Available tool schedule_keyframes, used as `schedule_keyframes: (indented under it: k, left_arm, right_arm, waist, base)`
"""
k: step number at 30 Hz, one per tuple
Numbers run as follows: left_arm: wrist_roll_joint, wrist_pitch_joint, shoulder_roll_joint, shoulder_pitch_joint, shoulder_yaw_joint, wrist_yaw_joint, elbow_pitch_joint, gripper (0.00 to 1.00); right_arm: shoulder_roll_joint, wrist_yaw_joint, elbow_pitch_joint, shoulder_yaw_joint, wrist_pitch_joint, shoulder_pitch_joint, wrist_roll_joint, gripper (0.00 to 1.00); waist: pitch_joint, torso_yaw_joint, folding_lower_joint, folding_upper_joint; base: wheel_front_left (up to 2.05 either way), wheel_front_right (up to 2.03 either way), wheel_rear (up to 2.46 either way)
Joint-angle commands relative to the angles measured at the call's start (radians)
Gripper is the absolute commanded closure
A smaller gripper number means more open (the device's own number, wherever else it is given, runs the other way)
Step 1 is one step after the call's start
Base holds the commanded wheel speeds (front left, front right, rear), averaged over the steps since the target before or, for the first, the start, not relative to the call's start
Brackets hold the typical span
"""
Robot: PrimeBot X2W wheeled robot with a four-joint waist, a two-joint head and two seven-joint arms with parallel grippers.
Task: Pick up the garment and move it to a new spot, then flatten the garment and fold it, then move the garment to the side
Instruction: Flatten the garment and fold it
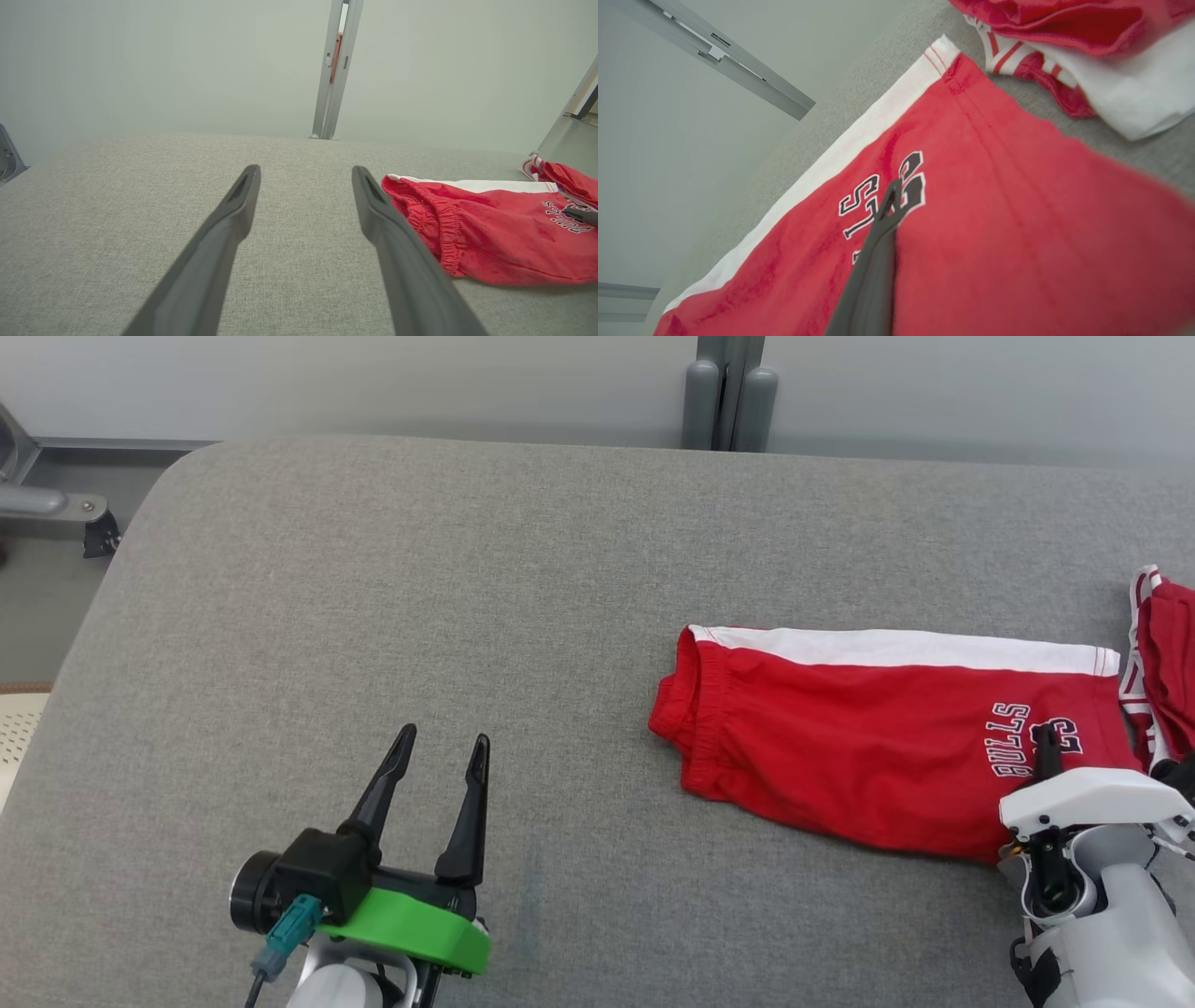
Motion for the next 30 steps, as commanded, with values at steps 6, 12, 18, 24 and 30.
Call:
schedule_keyframes:
  k: [6,12,18,24,30]
  left_arm:
    - [-0.010,0.000,0.001,0.008,-0.013,-0.005,0.008,0.00]
    - [-0.021,0.000,0.002,0.030,-0.016,-0.007,0.017,0.00]
    - [-0.015,0.000,0.002,0.042,-0.023,-0.007,0.023,0.00]
    - [-0.025,0.000,0.002,0.047,-0.020,-0.008,0.021,0.00]
    - [-0.024,0.000,0.002,0.058,-0.012,-0.007,0.022,0.00]
  right_arm:
    - [-0.003,0.000,0.002,0.056,-0.030,-0.022,-0.020,1.00]
    - [-0.003,0.000,-0.041,0.156,-0.045,-0.024,-0.003,1.00]
    - [-0.003,0.000,-0.116,0.310,-0.037,0.001,0.042,1.00]
    - [-0.003,0.000,-0.158,0.430,-0.023,0.015,0.081,1.00]
    - [-0.004,0.000,-0.159,0.503,-0.026,0.027,0.100,1.00]
  waist:
    - [-0.023,0.015,0.0000,-0.0001]
    - [-0.051,0.049,0.0000,-0.0001]
    - [-0.070,0.085,0.0000,-0.0001]
    - [-0.076,0.127,0.0000,-0.0001]
    - [-0.075,0.154,0.0000,-0.0001]
  base:
    - [0.00,0.00,0.00]
    - [0.00,0.00,0.00]
    - [0.00,0.00,0.00]
    - [0.00,0.00,0.00]
    - [0.00,0.00,0.00]
